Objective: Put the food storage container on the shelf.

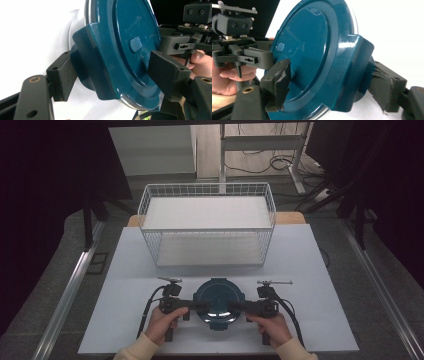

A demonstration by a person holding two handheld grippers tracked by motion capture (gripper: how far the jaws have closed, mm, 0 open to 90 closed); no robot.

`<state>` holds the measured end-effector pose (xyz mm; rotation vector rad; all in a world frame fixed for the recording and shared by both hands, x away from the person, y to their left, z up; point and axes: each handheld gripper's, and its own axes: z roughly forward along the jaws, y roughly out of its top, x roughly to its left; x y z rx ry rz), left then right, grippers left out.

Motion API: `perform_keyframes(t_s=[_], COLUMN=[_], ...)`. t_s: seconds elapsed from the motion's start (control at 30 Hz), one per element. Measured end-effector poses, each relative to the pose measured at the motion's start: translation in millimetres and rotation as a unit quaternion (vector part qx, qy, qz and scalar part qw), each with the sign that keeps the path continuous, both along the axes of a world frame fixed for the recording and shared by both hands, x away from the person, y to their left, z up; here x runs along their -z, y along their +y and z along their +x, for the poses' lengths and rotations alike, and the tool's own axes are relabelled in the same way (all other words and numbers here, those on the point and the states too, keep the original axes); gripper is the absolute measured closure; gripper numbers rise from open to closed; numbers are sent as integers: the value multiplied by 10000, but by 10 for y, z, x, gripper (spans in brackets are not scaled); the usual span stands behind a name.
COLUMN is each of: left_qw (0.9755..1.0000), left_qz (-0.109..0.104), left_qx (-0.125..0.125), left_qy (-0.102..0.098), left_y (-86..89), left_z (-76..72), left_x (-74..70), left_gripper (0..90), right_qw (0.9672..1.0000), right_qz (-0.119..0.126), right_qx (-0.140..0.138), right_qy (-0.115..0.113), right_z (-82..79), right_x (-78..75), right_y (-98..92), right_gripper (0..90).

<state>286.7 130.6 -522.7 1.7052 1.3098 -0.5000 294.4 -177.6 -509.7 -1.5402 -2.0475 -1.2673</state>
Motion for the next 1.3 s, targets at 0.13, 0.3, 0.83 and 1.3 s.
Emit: perform_keyframes(t_s=[0.13,0.3,0.83,1.3], left_qw=[9999,9997,9990,9983], left_qz=[26,-38,-41,17], left_qx=[-21,-119,-149,-174], left_qy=[-100,-231,-427,-562], left_y=[3,27,57,64], left_z=[-35,-92,-208,-245], left_x=[-25,-42,-106,-171], left_gripper=[282,333,392,421], right_qw=[9999,9998,9990,9985], right_qz=[-15,72,348,295], right_qx=[7,48,241,255], right_qy=[-100,-163,-138,-393], right_z=[-42,-94,-161,-200], right_x=[-33,-41,-54,-119], right_y=[-6,-44,-112,-101], right_gripper=[278,315,376,390])
